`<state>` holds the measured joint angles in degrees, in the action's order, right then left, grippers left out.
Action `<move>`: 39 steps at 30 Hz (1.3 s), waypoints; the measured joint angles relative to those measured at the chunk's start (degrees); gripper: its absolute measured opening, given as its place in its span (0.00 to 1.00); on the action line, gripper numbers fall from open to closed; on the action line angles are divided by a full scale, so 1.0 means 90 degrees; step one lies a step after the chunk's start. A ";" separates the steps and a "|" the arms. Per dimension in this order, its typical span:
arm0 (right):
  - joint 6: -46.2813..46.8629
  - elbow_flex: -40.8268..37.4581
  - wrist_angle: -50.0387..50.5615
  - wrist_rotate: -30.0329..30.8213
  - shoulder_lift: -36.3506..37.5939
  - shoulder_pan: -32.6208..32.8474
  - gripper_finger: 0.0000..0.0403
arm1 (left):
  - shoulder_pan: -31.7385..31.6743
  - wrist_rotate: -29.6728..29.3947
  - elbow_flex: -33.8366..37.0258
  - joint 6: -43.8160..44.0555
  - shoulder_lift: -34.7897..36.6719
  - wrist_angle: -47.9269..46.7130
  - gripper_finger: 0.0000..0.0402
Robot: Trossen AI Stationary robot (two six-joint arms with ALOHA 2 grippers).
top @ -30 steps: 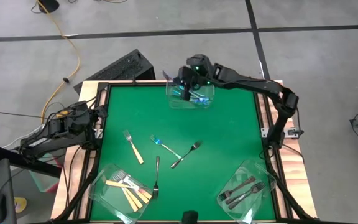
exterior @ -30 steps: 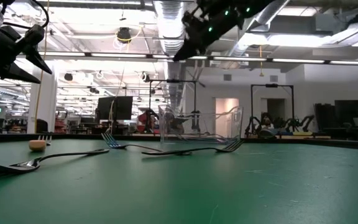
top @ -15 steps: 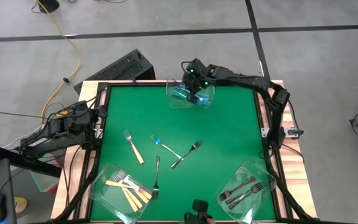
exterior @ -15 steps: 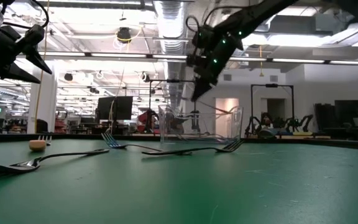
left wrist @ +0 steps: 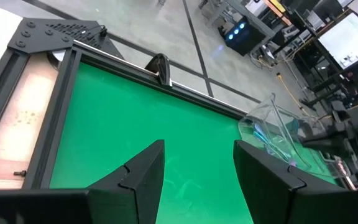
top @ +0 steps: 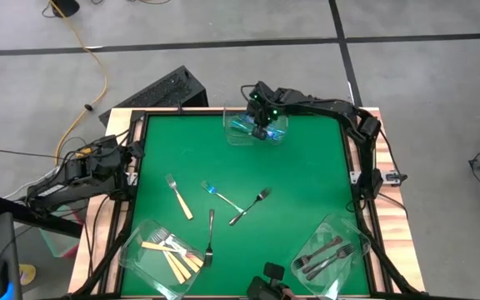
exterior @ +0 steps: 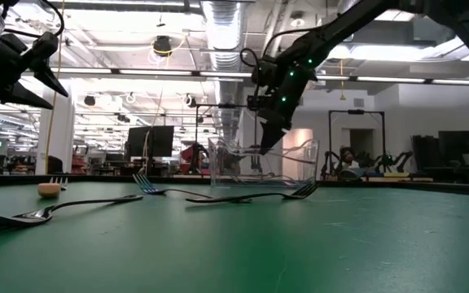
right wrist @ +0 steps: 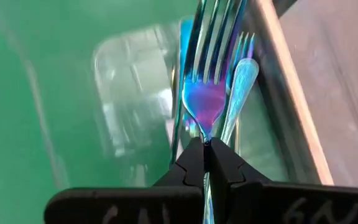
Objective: Sort silverware by color (type)
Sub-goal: Put the blue fork into the top transparent bin, then put the black fork into the bottom right transparent bin
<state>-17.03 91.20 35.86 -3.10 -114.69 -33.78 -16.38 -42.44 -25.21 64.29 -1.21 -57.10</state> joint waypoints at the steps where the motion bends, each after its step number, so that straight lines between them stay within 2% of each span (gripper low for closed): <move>1: 0.0047 0.0003 -0.0060 -0.0069 0.0000 -0.0043 0.04 | 0.0002 0.0000 0.0000 0.0000 0.0000 -0.0002 0.44; 11: 0.0023 0.0002 0.0007 -0.0210 0.0000 -0.0221 0.12 | 0.0001 -0.0005 0.0000 0.0000 0.0000 -0.0002 0.44; 26: -0.0005 0.0045 -0.0223 -0.0511 0.0007 -0.0216 0.15 | 0.0002 -0.0002 0.0000 0.0000 0.0000 -0.0002 0.44; 39: 0.0030 0.1332 0.0163 -0.0509 0.0041 0.0048 0.17 | 0.0002 -0.0002 0.0000 0.0000 0.0000 -0.0002 0.44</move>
<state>-16.76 103.19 37.33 -7.68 -114.32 -33.35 -16.36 -42.46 -25.21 64.29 -1.21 -57.12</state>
